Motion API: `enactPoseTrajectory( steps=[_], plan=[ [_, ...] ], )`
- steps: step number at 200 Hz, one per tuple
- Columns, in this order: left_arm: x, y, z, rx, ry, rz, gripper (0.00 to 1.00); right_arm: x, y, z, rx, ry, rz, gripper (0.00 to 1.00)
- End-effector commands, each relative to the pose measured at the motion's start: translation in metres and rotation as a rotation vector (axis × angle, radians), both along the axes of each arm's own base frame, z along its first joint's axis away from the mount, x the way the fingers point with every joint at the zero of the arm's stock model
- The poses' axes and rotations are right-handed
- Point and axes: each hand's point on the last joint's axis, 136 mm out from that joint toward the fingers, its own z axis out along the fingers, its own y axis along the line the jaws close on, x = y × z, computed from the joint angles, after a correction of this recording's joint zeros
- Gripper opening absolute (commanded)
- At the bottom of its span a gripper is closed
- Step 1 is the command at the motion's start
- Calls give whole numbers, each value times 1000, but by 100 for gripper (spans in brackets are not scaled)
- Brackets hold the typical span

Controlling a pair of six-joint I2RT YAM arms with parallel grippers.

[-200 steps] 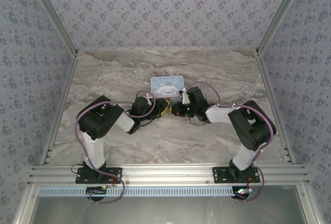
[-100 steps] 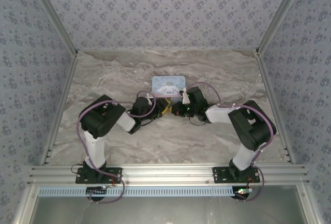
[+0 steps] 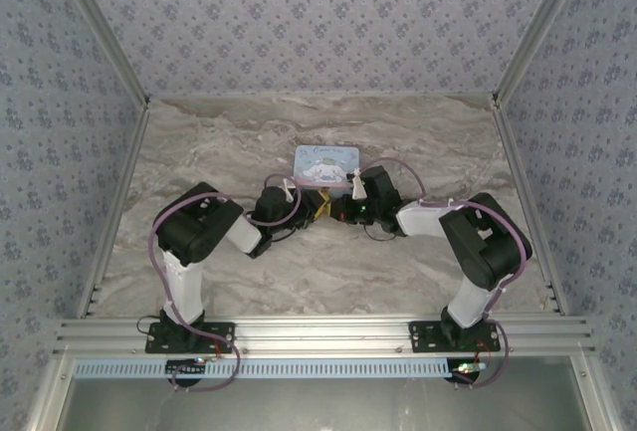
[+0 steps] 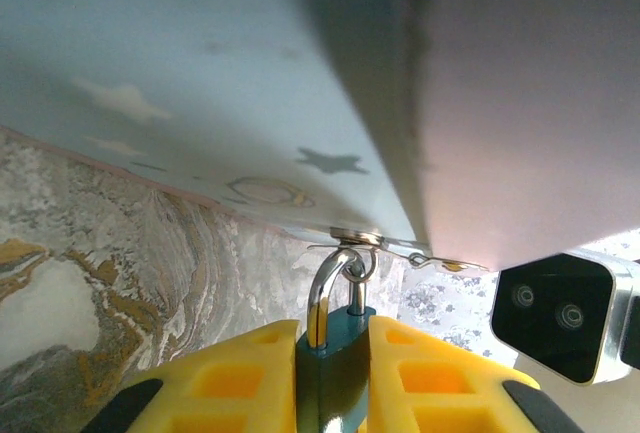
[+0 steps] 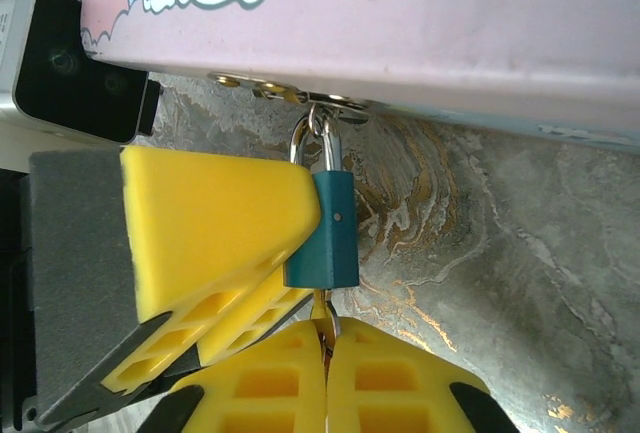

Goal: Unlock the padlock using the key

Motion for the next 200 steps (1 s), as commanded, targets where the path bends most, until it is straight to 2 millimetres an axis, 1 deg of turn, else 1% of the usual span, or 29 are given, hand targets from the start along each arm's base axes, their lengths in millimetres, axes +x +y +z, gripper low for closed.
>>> enactPoseTrajectory(
  steps=[1, 38, 70, 78, 82, 107, 143, 156, 181, 200],
  plan=[
    [-3, -8, 10, -5, -28, -28, 16, 5, 4, 18, 41, -48, 8, 15],
    [-3, -6, 13, 1, -33, -23, 12, 1, -1, 16, 28, -60, 9, 26],
    [-3, -5, 14, 5, -28, -18, 12, 0, -10, 22, -2, -108, -1, 36],
    [-3, -4, 14, 5, -28, -15, 12, 0, -14, 24, -13, -110, -15, 40],
    [-3, -4, 14, 6, -28, -15, 12, 0, -16, 26, -34, -143, 1, 42],
    [-3, -2, 17, 10, -22, -15, 12, -1, -28, 35, -108, -220, 8, 55],
    [-4, 3, 22, 20, -12, -12, 12, -5, -37, 62, -176, -377, 39, 73],
    [-4, 5, 23, 21, -10, -8, 12, -7, -38, 75, -212, -450, 58, 79],
    [-1, 9, 29, 10, -10, 4, 12, -12, -40, 96, -316, -605, 90, 86],
    [0, 10, 34, -2, -9, 9, 12, -19, -40, 110, -402, -724, 125, 88]
  ],
)
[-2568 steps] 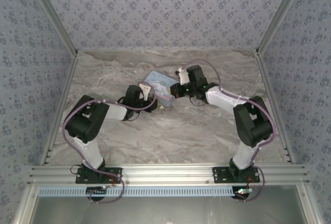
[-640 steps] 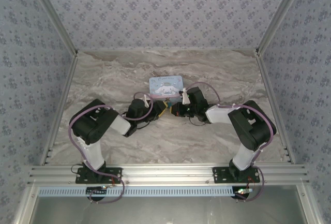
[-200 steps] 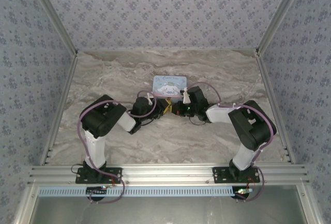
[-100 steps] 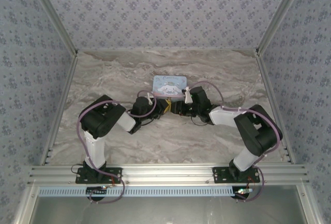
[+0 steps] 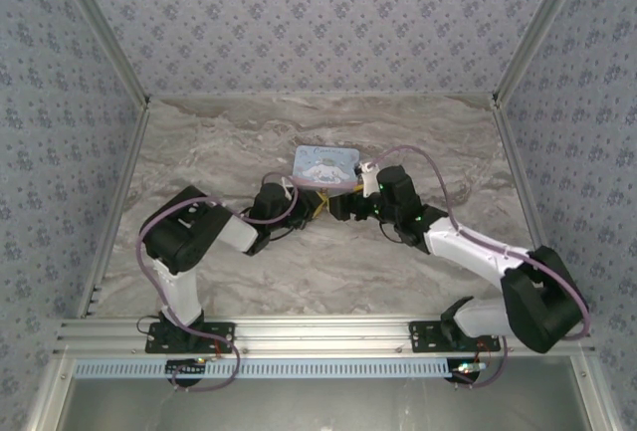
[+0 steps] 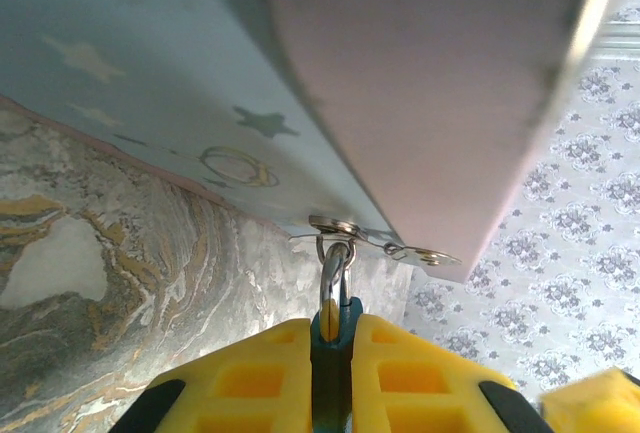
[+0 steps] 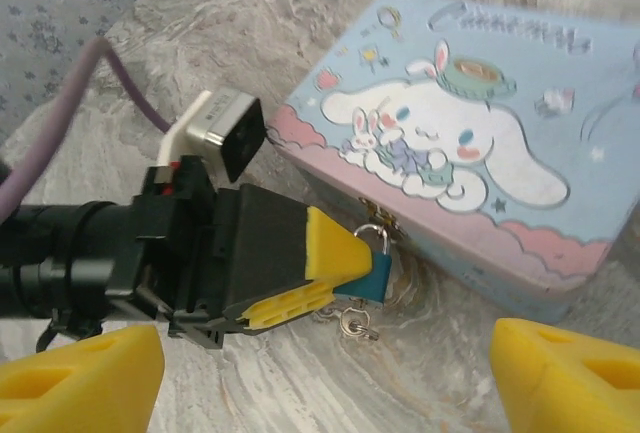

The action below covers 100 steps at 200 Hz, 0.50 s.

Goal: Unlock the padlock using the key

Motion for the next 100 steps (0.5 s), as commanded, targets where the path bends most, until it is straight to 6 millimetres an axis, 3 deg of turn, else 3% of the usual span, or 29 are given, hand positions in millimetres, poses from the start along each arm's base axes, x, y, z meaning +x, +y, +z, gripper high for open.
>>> enactPoseTrajectory(
  steps=[1, 49, 100],
  plan=[
    [4, 2, 26, -41, -50, 1, 12, -5, -10, 7, -189, -169, 13, 88],
    [4, 5, 28, -60, -22, 9, 12, -16, -5, 16, -523, -414, 24, 87],
    [4, 9, 28, -83, 19, 14, 11, -15, -9, 6, -849, -570, 63, 84]
  ],
)
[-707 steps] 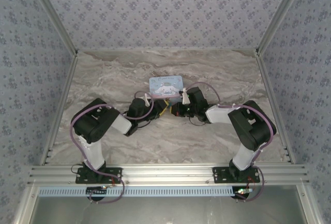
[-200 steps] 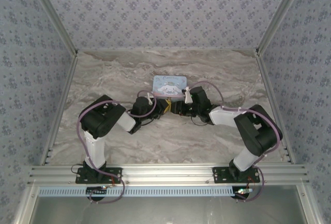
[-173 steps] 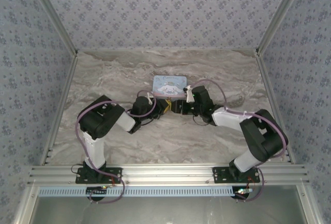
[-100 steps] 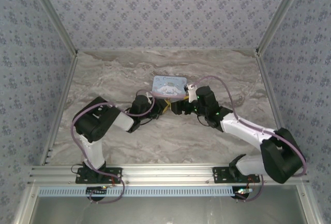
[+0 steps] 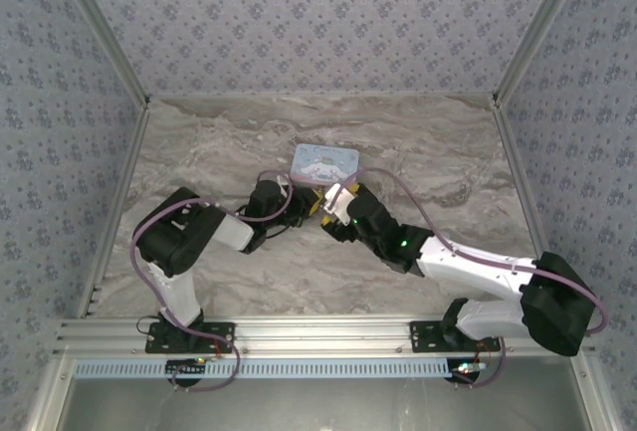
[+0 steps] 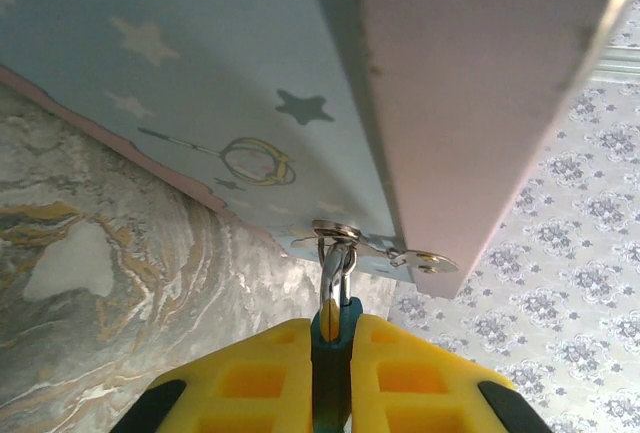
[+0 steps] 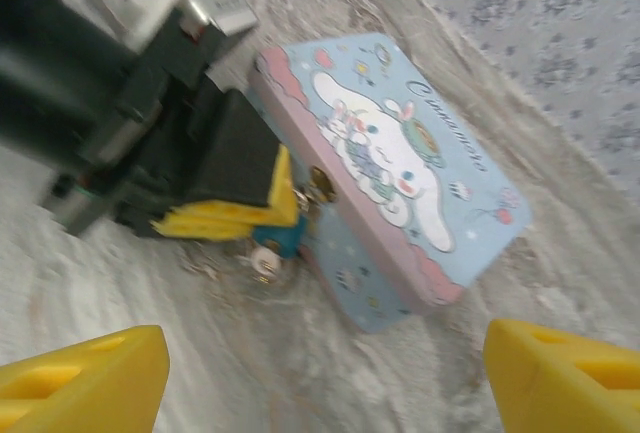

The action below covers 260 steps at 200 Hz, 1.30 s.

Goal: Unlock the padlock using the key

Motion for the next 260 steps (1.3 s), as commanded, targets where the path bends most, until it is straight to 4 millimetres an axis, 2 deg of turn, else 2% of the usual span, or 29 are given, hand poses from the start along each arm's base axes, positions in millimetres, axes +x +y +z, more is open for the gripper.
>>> enactPoseTrajectory(
  steps=[1, 34, 60, 101, 131, 169, 218, 260],
  plan=[
    [1, 0, 22, -54, -23, -5, 11, 10, -15, 5, -221, -130, -31, 84],
    [1, 2, 22, -68, -4, 8, 9, 7, -16, -10, -371, -178, -1, 83],
    [2, 1, 26, -86, 0, 11, 9, 5, -9, -22, -421, -187, 28, 82],
    [0, -2, 29, -95, 2, -1, 9, 7, 11, -40, -450, -185, 87, 78],
    [-1, -4, 30, -102, 4, -3, 9, 10, 16, -50, -424, -165, 128, 76],
    [-3, -6, 34, -116, 7, -9, 9, 17, 19, -50, -380, -173, 130, 71],
    [-7, -5, 38, -128, 13, -13, 9, 26, 28, -60, -398, -194, 145, 69],
    [-10, -2, 40, -126, 15, -13, 10, 34, 34, -55, -371, -210, 143, 63]
  ],
)
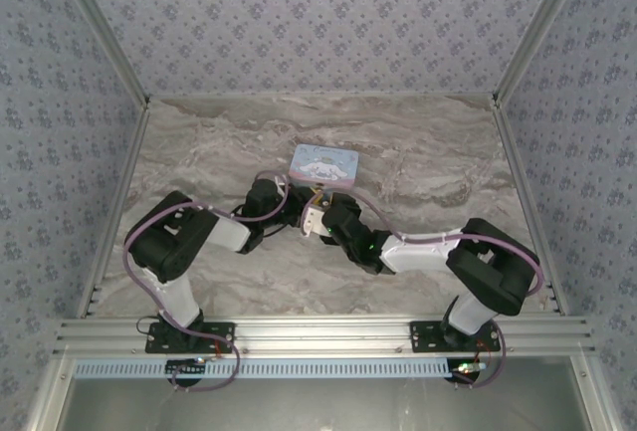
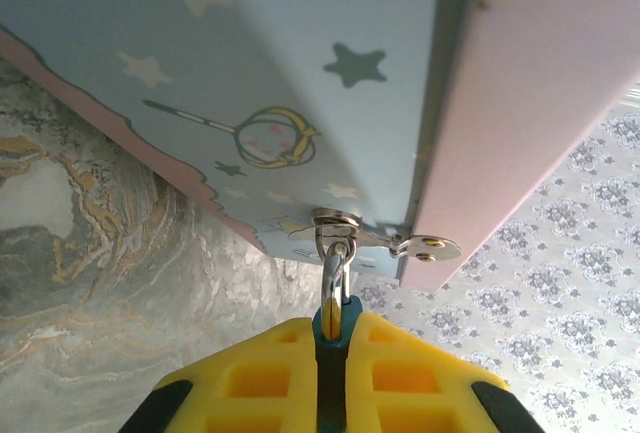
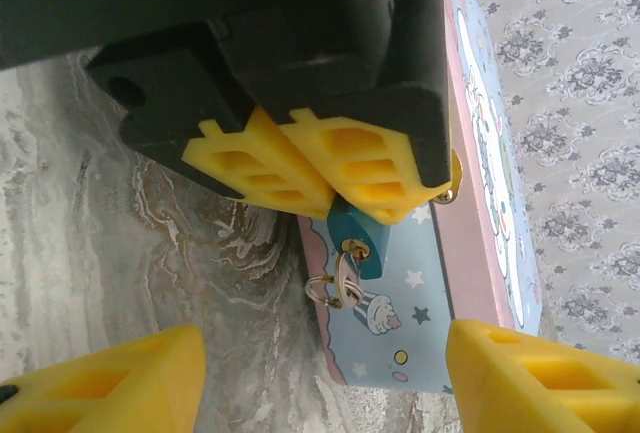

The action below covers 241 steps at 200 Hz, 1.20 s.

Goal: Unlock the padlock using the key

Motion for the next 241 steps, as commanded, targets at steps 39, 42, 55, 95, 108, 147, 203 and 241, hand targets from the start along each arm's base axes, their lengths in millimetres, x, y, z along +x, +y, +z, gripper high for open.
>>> enactPoseTrajectory(
  steps=[39, 42, 55, 95, 108, 147, 203, 241],
  plan=[
    [-5, -3, 24, -44, -52, -20, 10, 11, 8, 11, 46, -25, 5, 51],
    [-5, -3, 24, -44, -52, -20, 10, 11, 8, 11, 46, -26, 4, 50],
    [-5, -4, 24, -46, -52, -19, 10, 11, 8, 11, 49, -26, 3, 47],
    [-5, -4, 24, -48, -51, -21, 10, 10, 10, 11, 60, -15, 7, 40],
    [-5, -5, 25, -51, -54, -22, 10, 10, 11, 9, 58, -11, 7, 39],
    [-5, -4, 24, -54, -53, -21, 10, 11, 13, 10, 65, -11, 6, 35],
    [-6, -5, 23, -53, -50, -23, 10, 11, 19, 10, 88, 3, 16, 28],
    [-6, -6, 23, -56, -51, -25, 10, 15, 20, 8, 93, 11, 8, 19]
  ],
)
